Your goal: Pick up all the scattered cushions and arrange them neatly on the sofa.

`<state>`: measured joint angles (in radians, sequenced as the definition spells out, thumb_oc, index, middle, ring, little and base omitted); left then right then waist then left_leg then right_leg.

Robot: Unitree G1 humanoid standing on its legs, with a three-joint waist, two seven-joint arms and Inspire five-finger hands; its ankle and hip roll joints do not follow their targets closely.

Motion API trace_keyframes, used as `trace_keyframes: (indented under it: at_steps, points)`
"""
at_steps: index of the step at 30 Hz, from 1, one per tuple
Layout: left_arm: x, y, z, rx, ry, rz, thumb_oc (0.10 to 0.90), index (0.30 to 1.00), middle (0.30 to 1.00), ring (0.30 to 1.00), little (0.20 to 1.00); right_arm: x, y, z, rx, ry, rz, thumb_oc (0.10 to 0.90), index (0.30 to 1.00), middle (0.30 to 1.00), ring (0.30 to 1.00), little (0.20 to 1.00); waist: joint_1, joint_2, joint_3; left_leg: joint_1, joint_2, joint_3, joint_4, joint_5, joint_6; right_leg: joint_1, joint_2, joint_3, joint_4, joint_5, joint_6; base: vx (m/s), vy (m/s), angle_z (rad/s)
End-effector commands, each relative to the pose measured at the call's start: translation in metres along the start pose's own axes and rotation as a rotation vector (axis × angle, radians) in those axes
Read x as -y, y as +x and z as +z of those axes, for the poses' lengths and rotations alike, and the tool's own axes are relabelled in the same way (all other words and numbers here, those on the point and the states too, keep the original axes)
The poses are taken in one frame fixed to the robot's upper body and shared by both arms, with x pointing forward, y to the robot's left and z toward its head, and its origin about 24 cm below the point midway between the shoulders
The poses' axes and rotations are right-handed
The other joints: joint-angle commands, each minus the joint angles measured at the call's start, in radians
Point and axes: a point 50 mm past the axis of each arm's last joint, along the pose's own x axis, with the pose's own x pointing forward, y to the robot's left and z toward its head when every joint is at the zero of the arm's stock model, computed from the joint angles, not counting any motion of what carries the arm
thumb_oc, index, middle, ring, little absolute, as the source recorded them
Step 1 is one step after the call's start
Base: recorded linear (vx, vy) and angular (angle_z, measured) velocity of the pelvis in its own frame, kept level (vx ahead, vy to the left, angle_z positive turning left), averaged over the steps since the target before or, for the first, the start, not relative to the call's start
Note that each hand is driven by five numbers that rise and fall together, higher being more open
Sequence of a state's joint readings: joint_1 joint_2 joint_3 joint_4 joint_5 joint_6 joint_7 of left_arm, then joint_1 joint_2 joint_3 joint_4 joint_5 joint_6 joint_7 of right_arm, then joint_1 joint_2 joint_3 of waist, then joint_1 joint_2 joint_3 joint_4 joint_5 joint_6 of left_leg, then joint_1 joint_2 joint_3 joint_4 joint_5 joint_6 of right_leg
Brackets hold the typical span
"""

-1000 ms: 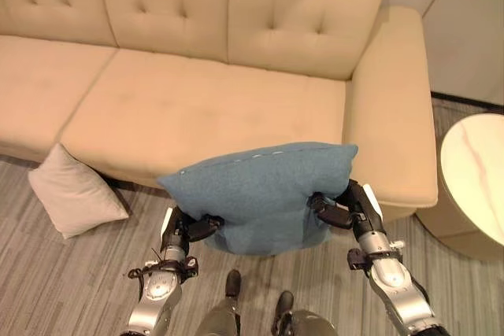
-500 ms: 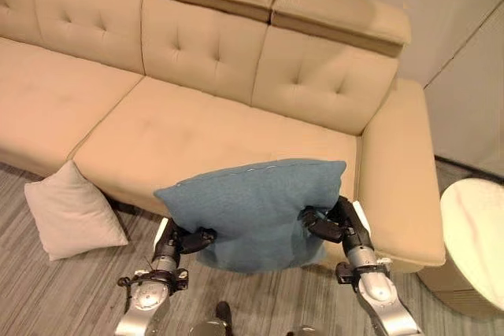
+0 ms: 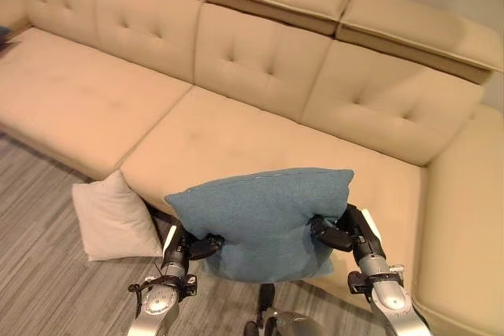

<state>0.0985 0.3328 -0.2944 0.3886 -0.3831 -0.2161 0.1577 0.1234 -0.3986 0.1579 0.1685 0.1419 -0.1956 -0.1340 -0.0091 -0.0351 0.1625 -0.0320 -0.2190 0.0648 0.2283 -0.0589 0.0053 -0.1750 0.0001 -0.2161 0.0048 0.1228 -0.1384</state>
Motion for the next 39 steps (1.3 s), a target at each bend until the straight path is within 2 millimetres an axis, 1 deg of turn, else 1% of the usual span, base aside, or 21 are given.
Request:
trace_keyframes:
  at_steps: [1, 3, 6, 8, 9, 10, 16, 18, 19, 20, 23, 24, 27, 28, 29, 30, 32, 34, 35, 37, 39]
  points:
    - [0.037, 0.012, 0.076, 0.381, -0.021, -0.217, 0.400, 0.300, 0.300, 0.300, 0.300, 0.003, 0.015, 0.070, 0.376, 0.101, -0.009, 0.400, 0.300, 0.300, 0.300, 0.300, -0.013, -0.043, -0.067, -0.119, 0.212, 0.006, 0.173, -0.038, -0.076, 0.099, -0.066, 0.015, 0.014, -0.095, 0.213, -0.02, -0.086, 0.20]
    - [0.038, 0.013, 0.077, 0.384, -0.025, -0.219, 0.400, 0.300, 0.300, 0.300, 0.300, 0.003, 0.016, 0.070, 0.371, 0.101, -0.009, 0.400, 0.300, 0.300, 0.300, 0.300, -0.011, -0.047, -0.065, -0.151, 0.224, 0.009, 0.207, -0.048, -0.068, 0.108, -0.060, 0.019, 0.002, -0.101, 0.203, 0.03, -0.061, -0.07]
    - [0.040, 0.012, 0.075, 0.376, -0.016, -0.227, 0.400, 0.300, 0.300, 0.300, 0.300, 0.004, 0.015, 0.068, 0.363, 0.095, -0.015, 0.400, 0.300, 0.300, 0.300, 0.300, -0.007, -0.054, -0.080, -0.154, 0.206, -0.006, 0.118, -0.086, -0.045, 0.123, -0.056, 0.033, -0.019, -0.103, 0.208, 0.11, -0.023, -0.25]
    - [0.041, 0.012, 0.074, 0.372, -0.010, -0.230, 0.400, 0.300, 0.300, 0.300, 0.300, 0.004, 0.015, 0.067, 0.360, 0.093, -0.014, 0.400, 0.300, 0.300, 0.300, 0.300, -0.003, -0.053, -0.085, -0.145, 0.190, -0.017, 0.061, -0.078, -0.039, 0.129, -0.050, 0.044, -0.026, -0.103, 0.211, 0.10, 0.012, -0.43]
    - [0.042, 0.011, 0.074, 0.370, -0.003, -0.237, 0.400, 0.300, 0.300, 0.300, 0.300, 0.004, 0.015, 0.066, 0.354, 0.100, -0.020, 0.400, 0.300, 0.300, 0.300, 0.300, 0.001, -0.042, -0.089, -0.144, 0.170, -0.045, -0.034, -0.047, -0.036, 0.135, -0.029, 0.065, -0.029, -0.106, 0.213, 0.09, 0.028, -0.25]
    - [0.041, 0.011, 0.073, 0.368, -0.013, -0.239, 0.400, 0.300, 0.300, 0.300, 0.300, 0.003, 0.016, 0.066, 0.355, 0.099, -0.016, 0.400, 0.300, 0.300, 0.300, 0.300, 0.002, -0.034, -0.095, -0.119, 0.173, -0.049, -0.092, -0.031, -0.036, 0.141, -0.020, 0.073, -0.033, -0.111, 0.215, 0.13, 0.041, -0.77]
    - [0.031, 0.003, 0.060, 0.318, -0.005, -0.217, 0.400, 0.300, 0.300, 0.300, 0.300, -0.006, 0.015, 0.066, 0.354, 0.109, 0.030, 0.400, 0.300, 0.300, 0.300, 0.300, 0.025, -0.015, -0.112, -0.035, 0.173, -0.034, -0.165, -0.013, -0.016, 0.155, -0.013, 0.105, -0.012, -0.122, 0.220, 0.09, 0.059, -0.59]
    - [0.029, 0.002, 0.059, 0.318, -0.008, -0.211, 0.400, 0.300, 0.300, 0.300, 0.300, -0.009, 0.017, 0.067, 0.356, 0.111, 0.046, 0.400, 0.300, 0.300, 0.300, 0.300, 0.038, -0.013, -0.108, -0.028, 0.173, -0.029, -0.171, -0.013, -0.010, 0.149, -0.014, 0.107, 0.010, -0.127, 0.222, 0.00, 0.047, -0.59]
    - [0.027, 0.001, 0.060, 0.323, -0.009, -0.205, 0.400, 0.300, 0.300, 0.300, 0.300, -0.012, 0.018, 0.069, 0.363, 0.109, 0.058, 0.400, 0.300, 0.300, 0.300, 0.300, 0.051, -0.008, -0.101, -0.027, 0.176, -0.021, -0.173, -0.013, -0.006, 0.133, -0.021, 0.096, 0.050, -0.129, 0.230, -0.02, 0.055, -0.72]
    - [0.024, 0.000, 0.063, 0.336, -0.009, -0.199, 0.400, 0.300, 0.300, 0.300, 0.300, -0.019, 0.021, 0.075, 0.386, 0.108, 0.084, 0.400, 0.300, 0.300, 0.300, 0.300, 0.063, 0.002, -0.087, -0.021, 0.188, -0.009, -0.178, -0.012, 0.006, 0.085, -0.038, 0.070, 0.141, -0.131, 0.253, -0.02, 0.055, -0.56]
    - [0.020, 0.001, 0.064, 0.337, -0.001, -0.192, 0.400, 0.300, 0.300, 0.300, 0.300, -0.021, 0.022, 0.076, 0.392, 0.116, 0.098, 0.400, 0.300, 0.300, 0.300, 0.300, 0.060, 0.009, -0.077, -0.020, 0.197, -0.003, -0.174, -0.014, 0.018, 0.037, -0.049, 0.070, 0.244, -0.137, 0.274, 0.02, 0.005, -0.52]
    - [0.019, 0.003, 0.065, 0.338, -0.010, -0.178, 0.400, 0.300, 0.300, 0.300, 0.300, -0.022, 0.022, 0.075, 0.384, 0.116, 0.101, 0.400, 0.300, 0.300, 0.300, 0.300, 0.052, 0.016, -0.069, -0.009, 0.203, -0.006, -0.178, -0.021, 0.020, 0.016, -0.080, 0.076, 0.263, -0.134, 0.286, 0.07, -0.116, -0.18]
    - [0.018, 0.004, 0.068, 0.347, -0.011, -0.181, 0.400, 0.300, 0.300, 0.300, 0.300, -0.020, 0.023, 0.079, 0.399, 0.116, 0.096, 0.400, 0.300, 0.300, 0.300, 0.300, 0.048, 0.032, -0.068, 0.002, 0.231, -0.007, -0.184, -0.041, 0.011, 0.002, -0.162, 0.051, 0.195, -0.119, 0.276, 0.15, -0.194, -0.06]
    - [0.019, 0.005, 0.069, 0.353, -0.018, -0.178, 0.400, 0.300, 0.300, 0.300, 0.300, -0.019, 0.023, 0.079, 0.397, 0.119, 0.088, 0.400, 0.300, 0.300, 0.300, 0.300, 0.036, 0.033, -0.064, 0.025, 0.237, -0.017, -0.183, -0.059, 0.002, -0.034, -0.200, 0.066, 0.142, -0.077, 0.284, 0.29, -0.244, -0.30]
    - [0.018, 0.005, 0.070, 0.355, -0.023, -0.174, 0.400, 0.300, 0.300, 0.300, 0.300, -0.019, 0.023, 0.080, 0.401, 0.117, 0.088, 0.400, 0.300, 0.300, 0.300, 0.300, 0.032, 0.031, -0.060, 0.045, 0.239, -0.019, -0.185, -0.068, -0.004, -0.044, -0.205, 0.062, 0.124, -0.061, 0.289, 0.24, -0.194, -0.28]
    - [0.018, 0.005, 0.070, 0.355, -0.023, -0.174, 0.400, 0.300, 0.300, 0.300, 0.300, -0.019, 0.023, 0.080, 0.401, 0.116, 0.088, 0.400, 0.300, 0.300, 0.300, 0.300, 0.032, 0.033, -0.058, 0.047, 0.240, -0.020, -0.186, -0.069, -0.004, -0.041, -0.204, 0.061, 0.123, -0.061, 0.289, 0.17, -0.141, -0.19]
    - [0.018, 0.006, 0.068, 0.351, -0.014, -0.173, 0.400, 0.300, 0.300, 0.300, 0.300, -0.019, 0.023, 0.078, 0.394, 0.124, 0.091, 0.400, 0.300, 0.300, 0.300, 0.300, 0.026, 0.015, -0.064, 0.079, 0.240, -0.017, -0.191, -0.088, -0.021, -0.008, -0.209, 0.030, 0.070, -0.043, 0.307, 0.21, -0.208, -0.04]
    - [0.022, 0.007, 0.068, 0.353, -0.027, -0.179, 0.400, 0.300, 0.300, 0.300, 0.300, -0.016, 0.022, 0.074, 0.378, 0.101, 0.084, 0.400, 0.300, 0.300, 0.300, 0.300, 0.016, 0.009, -0.076, 0.089, 0.269, -0.019, -0.188, -0.090, -0.047, 0.001, -0.193, 0.028, 0.063, -0.042, 0.302, 0.19, -0.231, 0.29]
    - [0.022, 0.006, 0.068, 0.353, -0.027, -0.179, 0.400, 0.300, 0.300, 0.300, 0.300, -0.016, 0.021, 0.074, 0.378, 0.100, 0.083, 0.400, 0.300, 0.300, 0.300, 0.300, 0.015, 0.010, -0.077, 0.088, 0.271, -0.021, -0.187, -0.090, -0.048, 0.003, -0.192, 0.025, 0.062, -0.042, 0.301, 0.15, -0.283, 0.54]
    - [0.034, 0.009, 0.072, 0.365, -0.049, -0.222, 0.400, 0.300, 0.300, 0.300, 0.300, -0.006, 0.020, 0.074, 0.383, 0.104, 0.049, 0.400, 0.300, 0.300, 0.300, 0.300, -0.004, 0.008, -0.075, 0.037, 0.321, -0.014, -0.095, -0.059, -0.086, 0.042, -0.161, -0.010, 0.026, -0.055, 0.278, 0.12, -0.336, 0.74]
    - [0.039, 0.012, 0.076, 0.373, -0.053, -0.239, 0.400, 0.300, 0.300, 0.300, 0.300, -0.001, 0.019, 0.073, 0.379, 0.107, 0.033, 0.400, 0.300, 0.300, 0.300, 0.300, -0.012, 0.000, -0.068, -0.030, 0.358, 0.001, 0.025, -0.014, -0.097, 0.072, -0.142, -0.026, 0.005, -0.070, 0.254, 0.09, -0.281, 0.48]
